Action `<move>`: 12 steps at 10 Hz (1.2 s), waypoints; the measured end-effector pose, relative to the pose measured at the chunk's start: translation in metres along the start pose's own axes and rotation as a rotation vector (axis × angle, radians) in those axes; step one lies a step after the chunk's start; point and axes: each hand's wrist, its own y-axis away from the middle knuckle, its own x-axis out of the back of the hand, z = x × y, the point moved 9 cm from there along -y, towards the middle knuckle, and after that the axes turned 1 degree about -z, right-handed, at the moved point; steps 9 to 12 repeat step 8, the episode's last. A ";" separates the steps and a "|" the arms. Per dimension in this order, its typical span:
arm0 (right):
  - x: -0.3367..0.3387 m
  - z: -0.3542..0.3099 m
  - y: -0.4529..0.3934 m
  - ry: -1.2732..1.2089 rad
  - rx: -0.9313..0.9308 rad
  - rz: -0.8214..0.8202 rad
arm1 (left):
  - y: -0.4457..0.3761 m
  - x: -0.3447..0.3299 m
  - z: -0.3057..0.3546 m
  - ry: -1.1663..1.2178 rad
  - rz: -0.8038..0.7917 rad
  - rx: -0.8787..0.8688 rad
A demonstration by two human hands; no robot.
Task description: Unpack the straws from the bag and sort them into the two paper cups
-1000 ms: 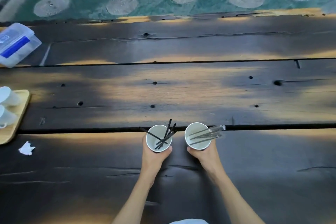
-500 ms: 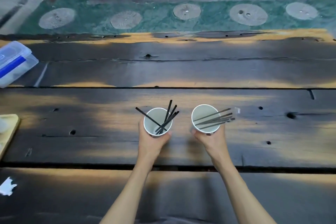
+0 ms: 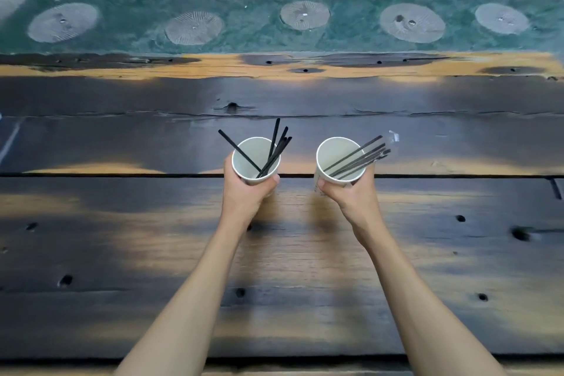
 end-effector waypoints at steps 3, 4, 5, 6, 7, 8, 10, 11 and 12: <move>-0.001 0.043 -0.026 0.029 -0.054 0.035 | -0.023 -0.010 -0.029 -0.051 -0.015 0.025; 0.000 0.049 -0.030 0.023 -0.058 0.039 | -0.024 -0.012 -0.034 -0.057 -0.026 0.021; -0.001 0.050 -0.033 0.022 -0.053 0.026 | -0.026 -0.011 -0.036 -0.054 -0.029 0.001; -0.003 0.054 -0.031 0.018 -0.053 0.003 | -0.025 -0.010 -0.041 -0.058 -0.044 0.001; -0.003 0.051 -0.023 0.043 -0.079 -0.016 | -0.018 -0.007 -0.040 -0.041 -0.056 0.039; 0.001 0.048 -0.008 0.019 -0.096 0.009 | -0.003 0.006 -0.035 -0.106 -0.011 0.053; 0.001 0.048 -0.008 0.019 -0.096 0.009 | -0.003 0.006 -0.035 -0.106 -0.011 0.053; 0.001 0.048 -0.008 0.019 -0.096 0.009 | -0.003 0.006 -0.035 -0.106 -0.011 0.053; 0.001 0.048 -0.008 0.019 -0.096 0.009 | -0.003 0.006 -0.035 -0.106 -0.011 0.053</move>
